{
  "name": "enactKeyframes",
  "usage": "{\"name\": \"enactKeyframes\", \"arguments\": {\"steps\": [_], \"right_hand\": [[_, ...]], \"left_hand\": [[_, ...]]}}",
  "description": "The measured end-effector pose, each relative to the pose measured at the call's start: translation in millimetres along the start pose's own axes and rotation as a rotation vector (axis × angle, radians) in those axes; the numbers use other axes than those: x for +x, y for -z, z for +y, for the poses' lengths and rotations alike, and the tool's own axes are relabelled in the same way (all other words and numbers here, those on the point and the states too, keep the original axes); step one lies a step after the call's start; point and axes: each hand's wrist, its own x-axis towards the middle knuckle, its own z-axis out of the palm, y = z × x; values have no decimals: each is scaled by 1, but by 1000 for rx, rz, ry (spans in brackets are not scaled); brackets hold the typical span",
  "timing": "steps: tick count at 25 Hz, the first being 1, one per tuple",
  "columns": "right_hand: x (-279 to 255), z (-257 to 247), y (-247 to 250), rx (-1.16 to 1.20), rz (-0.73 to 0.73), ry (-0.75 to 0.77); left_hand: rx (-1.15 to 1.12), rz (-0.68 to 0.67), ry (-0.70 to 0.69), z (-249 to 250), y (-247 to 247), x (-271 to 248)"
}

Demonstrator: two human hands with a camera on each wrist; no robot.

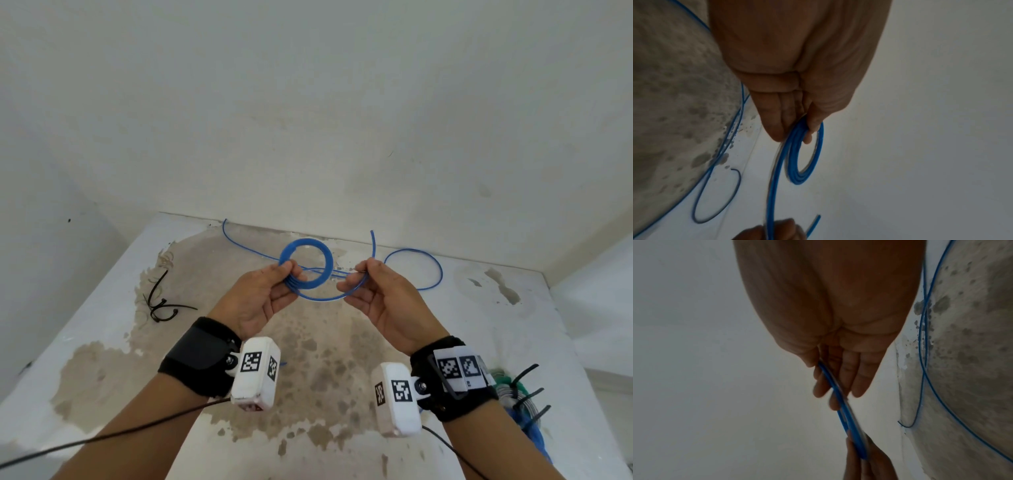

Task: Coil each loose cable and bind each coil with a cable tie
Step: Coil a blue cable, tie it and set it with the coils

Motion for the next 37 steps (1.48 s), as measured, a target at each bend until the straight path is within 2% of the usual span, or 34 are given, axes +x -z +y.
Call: {"name": "enactKeyframes", "arguments": {"steps": [4,9,15,17,21,23,28,32,37], "right_hand": [[-7,12,-13,-28,-54,15],[-11,20,-17,-75,-46,73],[-17,22,-15,-81,-31,94],[-15,19,-12,-83,6,94],[-4,0,6,-36,92,83],[4,-7,14,-99,105,80],[19,-11,10,-232,134,137],[19,-12,2,-402,95,147],[11,-8,-8,-599,-26,115]], "left_hand": [[-133,93,-32,9,3,9],[-144,187,-50,16,1,19],[-183,217,-53,26,7,23],[-152,183,-80,24,6,19],[142,25,-115,9,9,2],[267,-50,-104,4,12,-6],[446,-135,-70,0,6,-16],[555,-191,-34,6,4,-24],[751,-286,-3,17,1,-27]]}}
